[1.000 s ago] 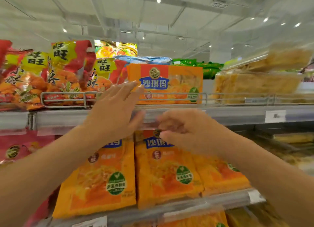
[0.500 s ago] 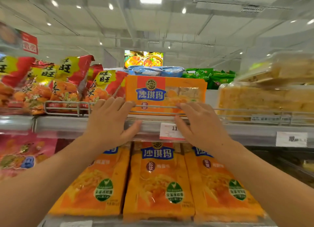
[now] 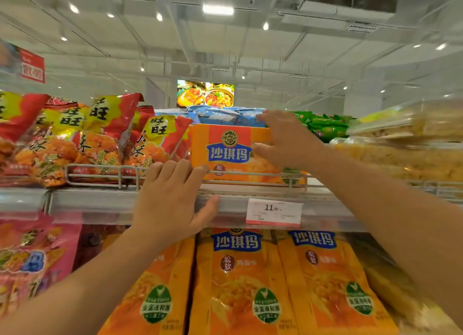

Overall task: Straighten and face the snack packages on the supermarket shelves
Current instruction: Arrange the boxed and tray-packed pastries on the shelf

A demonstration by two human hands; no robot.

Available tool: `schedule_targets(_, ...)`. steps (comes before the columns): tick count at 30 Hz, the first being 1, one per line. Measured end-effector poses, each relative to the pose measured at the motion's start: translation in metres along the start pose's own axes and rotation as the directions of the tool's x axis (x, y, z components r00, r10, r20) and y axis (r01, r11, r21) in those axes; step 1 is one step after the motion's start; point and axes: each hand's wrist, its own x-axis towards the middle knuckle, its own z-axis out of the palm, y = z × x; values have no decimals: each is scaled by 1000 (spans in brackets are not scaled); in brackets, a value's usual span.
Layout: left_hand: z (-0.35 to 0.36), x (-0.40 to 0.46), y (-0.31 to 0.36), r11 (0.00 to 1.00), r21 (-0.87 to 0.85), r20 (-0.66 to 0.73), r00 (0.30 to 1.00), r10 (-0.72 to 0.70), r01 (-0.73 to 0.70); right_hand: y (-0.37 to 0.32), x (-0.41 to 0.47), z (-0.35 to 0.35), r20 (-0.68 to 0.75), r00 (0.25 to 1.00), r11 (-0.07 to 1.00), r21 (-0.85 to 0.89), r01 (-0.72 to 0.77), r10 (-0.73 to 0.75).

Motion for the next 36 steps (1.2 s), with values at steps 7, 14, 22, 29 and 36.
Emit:
schedule_targets(7, 0, -1, -3, 1000, 0, 29, 1000, 10, -10, -1, 53, 19, 288, 955, 992, -118, -41, 73)
schedule_targets(14, 6, -2, -6, 999, -18, -32, 999, 40, -40, -1, 74, 10, 430, 900, 997, 4, -79, 69)
schedule_targets(22, 10, -3, -4, 999, -14, -111, 993, 29, -31, -18, 59, -24, 474, 880, 997, 78, -25, -15)
schedule_targets(29, 7, -3, -4, 1000, -17, -53, 999, 15, -16, -31, 40, -35, 408, 912, 996, 91, -6, -32)
schedule_targets(36, 11, -4, -6, 999, -34, -81, 996, 34, -36, -32, -15, -25, 22, 987, 985, -61, 160, -159)
